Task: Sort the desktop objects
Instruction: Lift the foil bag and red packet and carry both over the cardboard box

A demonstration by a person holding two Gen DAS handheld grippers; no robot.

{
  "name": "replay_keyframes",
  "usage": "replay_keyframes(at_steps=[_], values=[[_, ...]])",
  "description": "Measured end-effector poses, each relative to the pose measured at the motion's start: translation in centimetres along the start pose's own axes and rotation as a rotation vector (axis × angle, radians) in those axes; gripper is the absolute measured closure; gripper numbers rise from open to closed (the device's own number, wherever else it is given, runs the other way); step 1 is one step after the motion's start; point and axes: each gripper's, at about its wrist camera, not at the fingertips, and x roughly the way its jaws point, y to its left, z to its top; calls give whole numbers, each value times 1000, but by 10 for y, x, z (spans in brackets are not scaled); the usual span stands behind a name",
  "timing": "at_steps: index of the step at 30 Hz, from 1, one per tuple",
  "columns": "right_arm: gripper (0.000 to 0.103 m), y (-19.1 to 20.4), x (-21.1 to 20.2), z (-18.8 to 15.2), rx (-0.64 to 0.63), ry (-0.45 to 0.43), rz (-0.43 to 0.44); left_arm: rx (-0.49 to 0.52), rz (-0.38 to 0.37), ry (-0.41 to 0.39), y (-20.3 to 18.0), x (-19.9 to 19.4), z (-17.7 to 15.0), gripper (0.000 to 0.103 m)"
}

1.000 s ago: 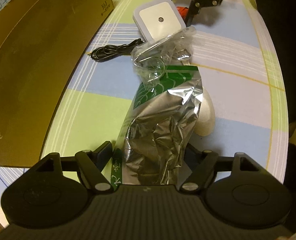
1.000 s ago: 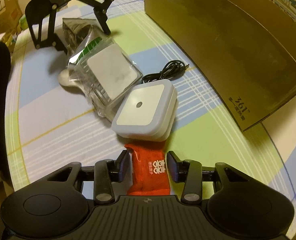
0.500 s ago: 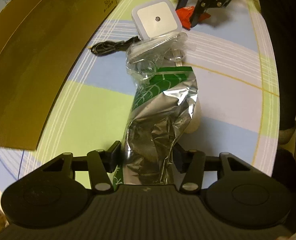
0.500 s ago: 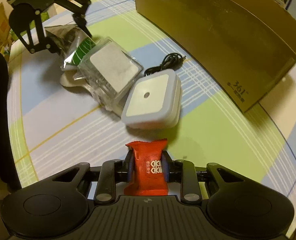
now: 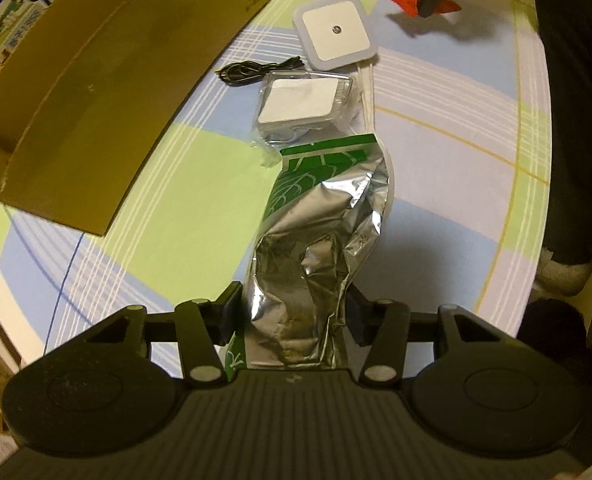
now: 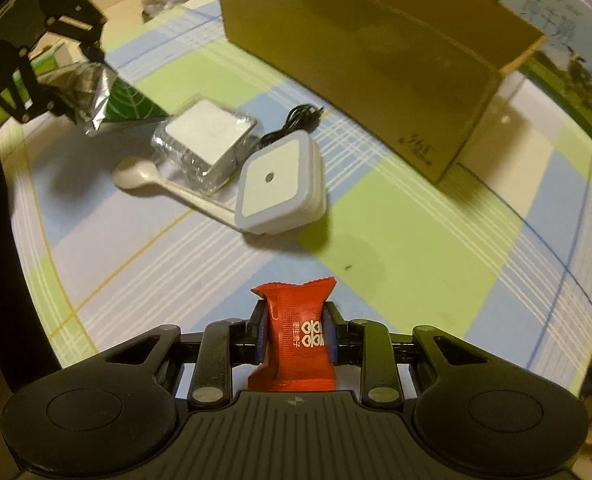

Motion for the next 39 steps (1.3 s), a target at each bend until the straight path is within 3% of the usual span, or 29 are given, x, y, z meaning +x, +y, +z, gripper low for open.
replay_keyframes(at_steps=[14,24,39], values=[[78,26,-56,13,65,-100,-58,-151,105,-27,-1,-66,11,56],[78,46,-80,29,34,-153,-77,-158,163,-54,-10,-98,25,56],[78,50,-91,40,22,-186,-91,-136,178,-59,-19,-105,37,56]])
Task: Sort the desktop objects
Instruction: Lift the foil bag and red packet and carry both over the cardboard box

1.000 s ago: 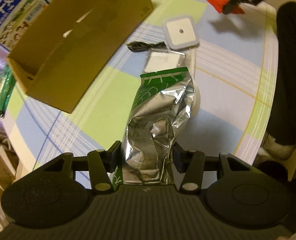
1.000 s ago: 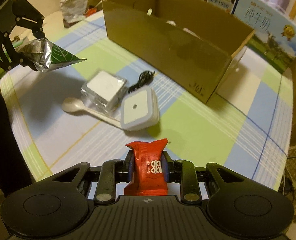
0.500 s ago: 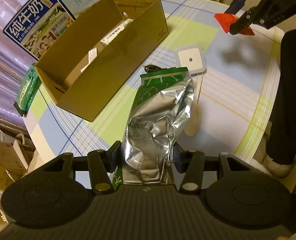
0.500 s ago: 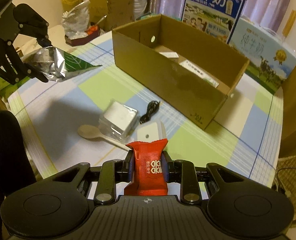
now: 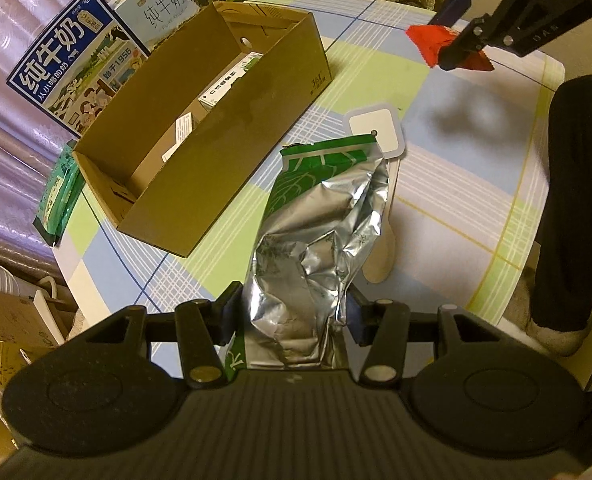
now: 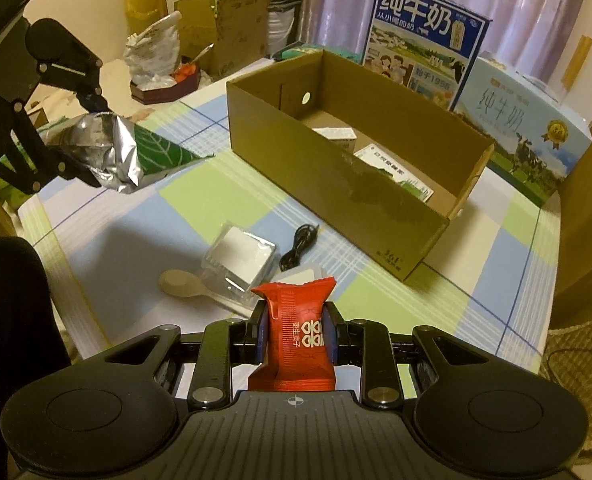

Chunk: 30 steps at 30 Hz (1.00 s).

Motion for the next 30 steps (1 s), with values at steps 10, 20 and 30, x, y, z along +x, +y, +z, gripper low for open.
replay_keyframes(at_steps=[10,20,30], values=[[78,-8,2,18,23,-10,-22,-28,-3,0,16,1,9,56],[78,-39,-1,71,36,-63,-57,-80,25,-37,64,-1,43,56],[78,-79,33,126,74,-78,-89,-176,47,-53,127,19,91,56]])
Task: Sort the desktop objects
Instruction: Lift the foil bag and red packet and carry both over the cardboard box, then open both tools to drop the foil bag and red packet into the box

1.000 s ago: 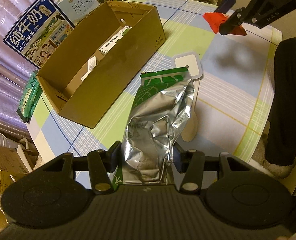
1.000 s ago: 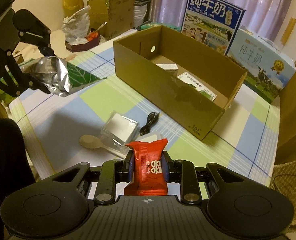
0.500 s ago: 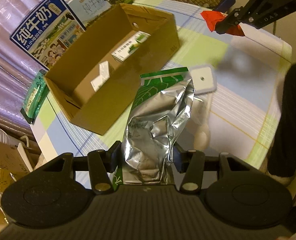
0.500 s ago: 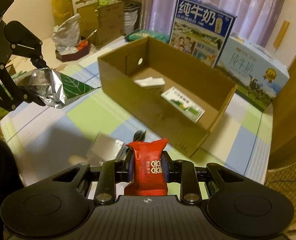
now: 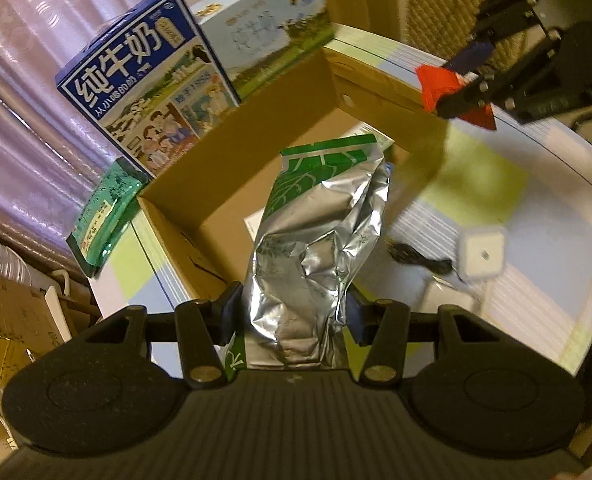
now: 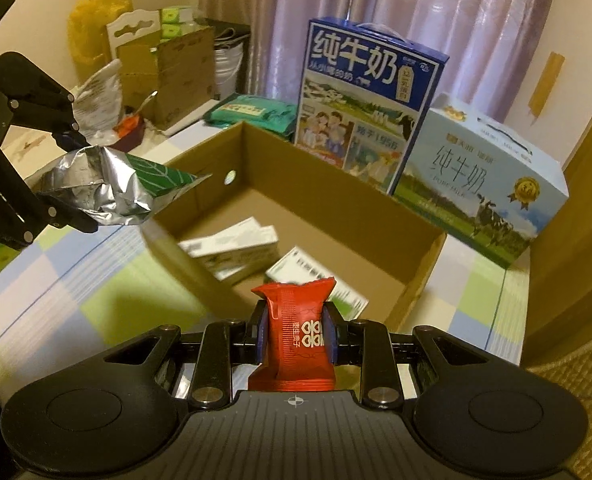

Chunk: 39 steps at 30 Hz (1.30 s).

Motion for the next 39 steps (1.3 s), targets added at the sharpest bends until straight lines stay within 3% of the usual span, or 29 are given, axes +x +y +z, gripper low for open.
replay_keyframes(at_steps=[9,18,25,39], values=[[78,-20,42,20,47,8,-20,-146,-1,-25,37,32,32,56],[78,-41,69,26,120,17,-25,-236,-17,-31,60,68,37,55],[78,-48,84,25,155,28,-22,-308,9,-73,69,86,31,44],[78,-44,92,22,168,38,-16,-309,1,-78,72,87,9,44]])
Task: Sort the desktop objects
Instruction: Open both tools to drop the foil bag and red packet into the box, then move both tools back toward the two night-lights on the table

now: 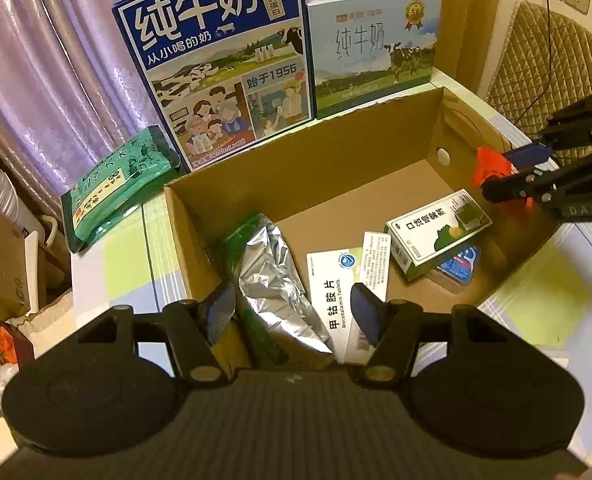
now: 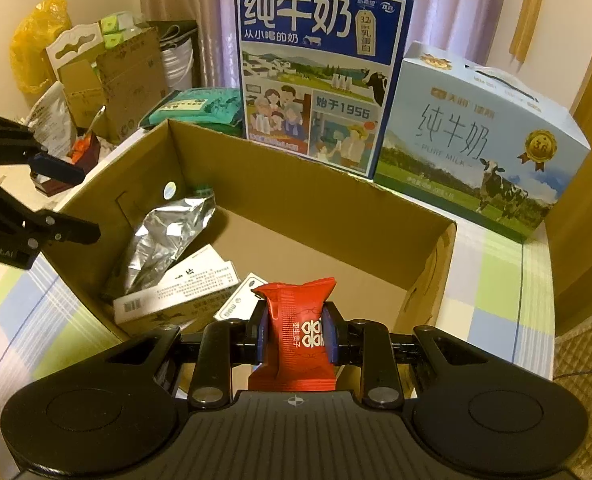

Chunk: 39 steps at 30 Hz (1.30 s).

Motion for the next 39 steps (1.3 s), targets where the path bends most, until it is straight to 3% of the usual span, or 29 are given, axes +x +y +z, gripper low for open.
replay_keyframes(at_steps=[9,12,13,23,35,39], values=[[76,9,-2,9,27,-30,40,2,-13,-5,-1,-5,-8,44],[42,10,-4,12,56,-57,47,0,-16,-3,0,-5,-11,44],[39,10,-6,12,59,-70,43,0,-16,-3,0,-6,-13,44],[39,4,-24,-2,76,-73,30,-11,-32,-21,-6,-22,-29,44],[38,15,-76,-33,106,-87,20,-49,-55,-73,-24,-70,-51,40],[36,23,-95,-46,119,-92,18,-72,-77,-98,-31,-94,-66,34]])
